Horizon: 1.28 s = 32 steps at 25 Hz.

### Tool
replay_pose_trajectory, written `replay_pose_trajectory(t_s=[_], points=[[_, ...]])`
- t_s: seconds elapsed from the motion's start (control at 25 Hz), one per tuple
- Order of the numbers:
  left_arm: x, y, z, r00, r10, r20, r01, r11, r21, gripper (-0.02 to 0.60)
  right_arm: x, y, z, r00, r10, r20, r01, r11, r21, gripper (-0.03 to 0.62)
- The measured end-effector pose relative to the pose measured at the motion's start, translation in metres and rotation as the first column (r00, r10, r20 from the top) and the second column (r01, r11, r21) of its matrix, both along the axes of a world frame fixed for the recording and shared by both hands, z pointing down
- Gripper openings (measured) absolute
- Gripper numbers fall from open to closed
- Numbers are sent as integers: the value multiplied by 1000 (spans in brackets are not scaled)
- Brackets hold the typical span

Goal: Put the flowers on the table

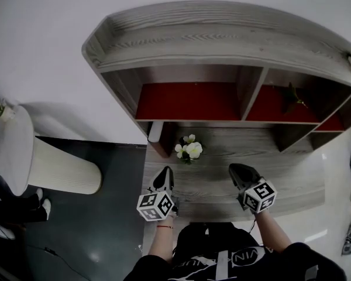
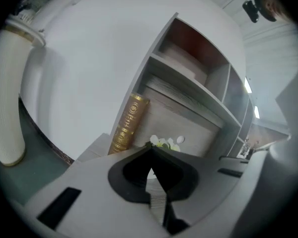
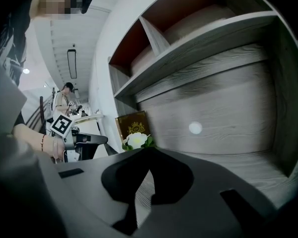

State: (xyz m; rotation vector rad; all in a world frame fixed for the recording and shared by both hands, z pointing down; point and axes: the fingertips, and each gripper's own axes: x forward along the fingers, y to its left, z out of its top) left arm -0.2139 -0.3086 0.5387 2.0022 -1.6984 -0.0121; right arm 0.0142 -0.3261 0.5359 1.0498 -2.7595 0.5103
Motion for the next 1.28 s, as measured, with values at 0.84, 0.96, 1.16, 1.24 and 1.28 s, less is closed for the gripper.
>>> replay_pose_trajectory(t_s=[0.84,0.96,1.16,1.24,1.28], points=[[-32,10,-72,964,-72,255,31,987,159,3,-19,-21,-54,999,-33,36,28,990,139,10],[-36,10,-80,960,-83,269,35,984,177,3,-21,-22,-61,998,-39,43,32,988,152,10],[-39,6,-91,960,-101,262,47,977,206,3,-23,-26,-71,997,-50,51,40,984,175,9],[-39,4,-95,960,-104,261,47,975,217,3,-25,-26,-75,997,-54,51,44,982,182,9],[-38,4,-97,960,-105,261,47,974,220,3,-25,-26,-76,997,-55,51,45,982,183,10]])
